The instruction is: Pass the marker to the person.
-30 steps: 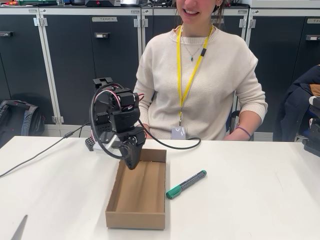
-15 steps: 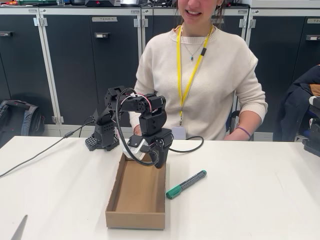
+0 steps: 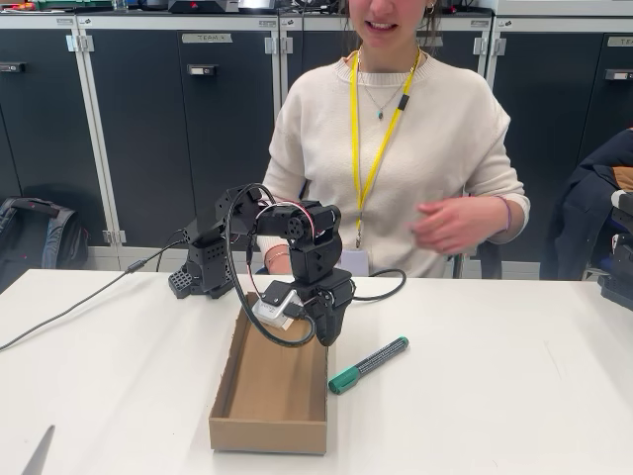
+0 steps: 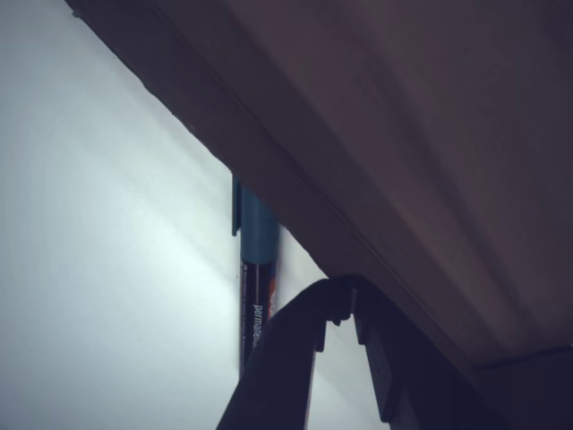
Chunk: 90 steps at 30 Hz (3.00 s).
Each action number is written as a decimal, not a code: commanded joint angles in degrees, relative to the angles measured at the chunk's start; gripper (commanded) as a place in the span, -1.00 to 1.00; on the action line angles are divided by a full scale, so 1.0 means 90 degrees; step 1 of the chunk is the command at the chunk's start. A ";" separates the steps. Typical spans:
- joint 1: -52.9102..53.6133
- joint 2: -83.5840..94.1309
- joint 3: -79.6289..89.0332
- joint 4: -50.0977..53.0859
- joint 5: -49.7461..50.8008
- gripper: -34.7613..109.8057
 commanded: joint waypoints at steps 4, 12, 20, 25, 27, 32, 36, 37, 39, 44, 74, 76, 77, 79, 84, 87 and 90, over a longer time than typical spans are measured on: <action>-0.0381 -0.0166 -0.1084 0.0088 0.0000 -0.59; -0.0479 -0.0322 -0.1299 0.0088 0.0361 -0.59; -0.0205 -0.0830 -0.1260 -0.0068 0.0713 -0.59; -0.0020 -0.0908 -0.1064 -0.0244 0.0771 -0.59; 0.0049 -0.0918 -0.0996 -0.0303 0.0791 -0.55; 0.0146 -0.0723 -0.0645 -0.0732 0.0664 -0.46; 0.0234 -0.0547 -0.0596 -0.1025 0.0557 -0.44; 0.0244 -0.0537 -0.0645 -0.1025 0.0547 -0.44; 0.0244 -0.0537 -0.0664 -0.1045 0.0518 -0.43; 0.0283 -0.0459 -0.0586 -0.1211 0.0527 -0.40; -0.0020 -0.1465 -0.1260 -0.1162 0.0586 -0.59; -0.0029 -0.1455 -0.1289 -0.1152 0.0586 -0.59; -0.0029 -0.1406 -0.1250 -0.1152 0.0576 -0.59; -0.0029 -0.1211 -0.1094 -0.1250 0.0508 -0.59; 0.0088 -0.0283 -0.0420 -0.1484 0.0020 -0.59; 0.0254 0.0557 0.0205 -0.1768 -0.0371 -0.59; 0.0381 0.1240 0.0420 -0.1826 -0.0850 -0.59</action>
